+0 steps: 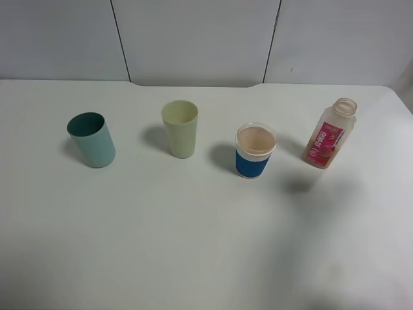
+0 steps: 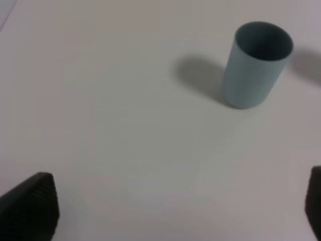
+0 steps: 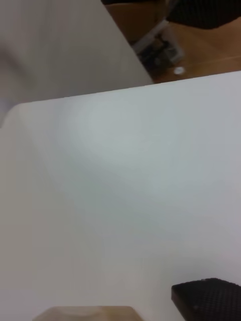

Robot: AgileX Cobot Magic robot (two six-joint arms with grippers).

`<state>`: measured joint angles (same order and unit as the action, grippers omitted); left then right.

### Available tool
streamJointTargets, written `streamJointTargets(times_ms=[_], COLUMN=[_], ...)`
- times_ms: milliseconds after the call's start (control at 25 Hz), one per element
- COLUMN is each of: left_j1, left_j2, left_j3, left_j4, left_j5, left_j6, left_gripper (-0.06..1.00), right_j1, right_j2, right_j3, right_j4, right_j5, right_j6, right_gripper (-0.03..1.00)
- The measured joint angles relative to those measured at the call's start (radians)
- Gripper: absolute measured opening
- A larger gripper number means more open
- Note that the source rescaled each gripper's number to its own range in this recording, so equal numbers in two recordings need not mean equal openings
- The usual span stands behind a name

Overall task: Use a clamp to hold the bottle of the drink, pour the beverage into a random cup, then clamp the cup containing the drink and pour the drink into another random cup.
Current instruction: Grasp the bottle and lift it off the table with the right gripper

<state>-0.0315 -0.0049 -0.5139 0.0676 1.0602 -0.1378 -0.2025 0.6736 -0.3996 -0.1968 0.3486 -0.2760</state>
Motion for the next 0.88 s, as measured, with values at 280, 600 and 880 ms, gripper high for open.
streamJointTargets(times_ms=[280,600,880], left_j1=[0.000,0.000,0.000], left_j2=[0.000,0.000,0.000], left_j3=[0.000,0.000,0.000], left_j4=[0.000,0.000,0.000], left_j5=[0.000,0.000,0.000], left_j6=[0.000,0.000,0.000], left_gripper=[1.00,1.00,1.00], right_j1=[-0.057,-0.131,-0.131], right_j2=[0.001,0.074,0.381], right_j3=[0.121,0.180,0.182], right_j4=[0.065,0.105,0.074], right_j5=[-0.225,-0.391,-0.612], right_j6=[0.000,0.000,-0.001], right_gripper=[1.00,1.00,1.00])
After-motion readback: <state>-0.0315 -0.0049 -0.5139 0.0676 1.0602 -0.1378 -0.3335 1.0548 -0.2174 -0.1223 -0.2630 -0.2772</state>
